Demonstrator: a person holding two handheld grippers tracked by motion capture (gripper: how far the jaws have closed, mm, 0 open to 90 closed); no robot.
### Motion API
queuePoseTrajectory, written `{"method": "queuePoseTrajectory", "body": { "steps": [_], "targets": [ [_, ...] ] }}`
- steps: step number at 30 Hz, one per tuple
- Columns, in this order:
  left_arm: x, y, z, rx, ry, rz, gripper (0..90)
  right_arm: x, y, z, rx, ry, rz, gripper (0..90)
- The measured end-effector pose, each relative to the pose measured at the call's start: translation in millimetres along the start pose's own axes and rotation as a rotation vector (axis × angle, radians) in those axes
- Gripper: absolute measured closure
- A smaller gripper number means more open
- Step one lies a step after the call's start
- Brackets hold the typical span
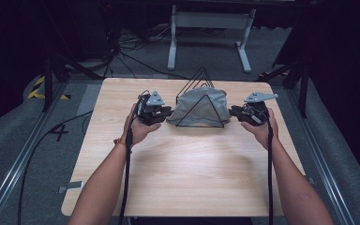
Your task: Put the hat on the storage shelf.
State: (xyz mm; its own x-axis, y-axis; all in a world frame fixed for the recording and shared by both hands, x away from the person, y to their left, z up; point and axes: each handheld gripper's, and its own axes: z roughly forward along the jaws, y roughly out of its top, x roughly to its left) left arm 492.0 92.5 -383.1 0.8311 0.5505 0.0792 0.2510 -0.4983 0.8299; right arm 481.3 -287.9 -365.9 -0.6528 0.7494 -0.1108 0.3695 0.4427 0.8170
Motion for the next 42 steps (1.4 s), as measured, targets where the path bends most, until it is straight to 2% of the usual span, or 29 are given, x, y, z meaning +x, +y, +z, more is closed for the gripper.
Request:
{"method": "queuePoseTrajectory", "body": {
  "steps": [4, 9, 10, 14, 19, 20, 22, 28, 31, 32, 38, 39, 42],
  "targets": [
    [-2.2, -10.8, -11.7, 0.038, 0.007, 0.017, 73.3, 2.9, -2.4, -12.0, -0.001, -0.002, -0.009, 73.3],
    [-3.6, -21.0, -23.6, 0.048, 0.011, 0.01, 71.3, 6.3, -6.5, -22.6, 0.002, 0.001, -0.023, 72.4],
    [-4.5, -27.5, -30.3, 0.062, 0.02, 0.011, 70.4, 8.4, -9.3, -26.6, 0.009, 0.004, -0.031, 71.6],
    [-7.7, -39.9, -39.4, 0.088, 0.036, 0.02, 68.9, 12.6, -15.7, -31.9, 0.026, 0.006, -0.042, 69.2],
    [-13.1, -59.3, -50.5, 0.123, 0.041, 0.02, 64.7, 17.7, -30.8, -39.5, 0.044, 0.012, -0.043, 64.7],
    [-13.1, -59.3, -50.5, 0.123, 0.041, 0.02, 64.4, 17.7, -30.8, -39.5, 0.044, 0.012, -0.043, 64.7],
    [-17.2, -71.4, -56.4, 0.145, 0.046, 0.021, 63.8, 21.0, -43.4, -43.6, 0.058, 0.016, -0.046, 62.9],
    [-24.0, -90.3, -62.4, 0.185, 0.03, 0.029, 62.3, 25.1, -69.7, -51.0, 0.095, 0.016, -0.051, 61.3],
    [-27.5, -97.3, -63.9, 0.214, 0.033, 0.047, 61.2, 27.1, -78.8, -54.6, 0.103, 0.013, -0.05, 60.9],
    [-31.6, -104.1, -65.6, 0.233, 0.033, 0.056, 60.9, 29.4, -87.1, -58.4, 0.105, 0.011, -0.053, 60.5],
    [-38.1, -115.8, -73.1, 0.243, 0.034, 0.049, 59.8, 33.1, -106.8, -66.0, 0.125, 0.009, -0.052, 58.4],
    [-40.0, -121.8, -77.5, 0.235, 0.037, 0.035, 59.2, 34.0, -115.8, -68.7, 0.132, 0.009, -0.04, 57.5],
    [-42.4, -129.6, -81.3, 0.248, 0.034, 0.032, 59.1, 35.1, -127.6, -73.0, 0.126, 0.004, -0.021, 55.7]
  ]
}}
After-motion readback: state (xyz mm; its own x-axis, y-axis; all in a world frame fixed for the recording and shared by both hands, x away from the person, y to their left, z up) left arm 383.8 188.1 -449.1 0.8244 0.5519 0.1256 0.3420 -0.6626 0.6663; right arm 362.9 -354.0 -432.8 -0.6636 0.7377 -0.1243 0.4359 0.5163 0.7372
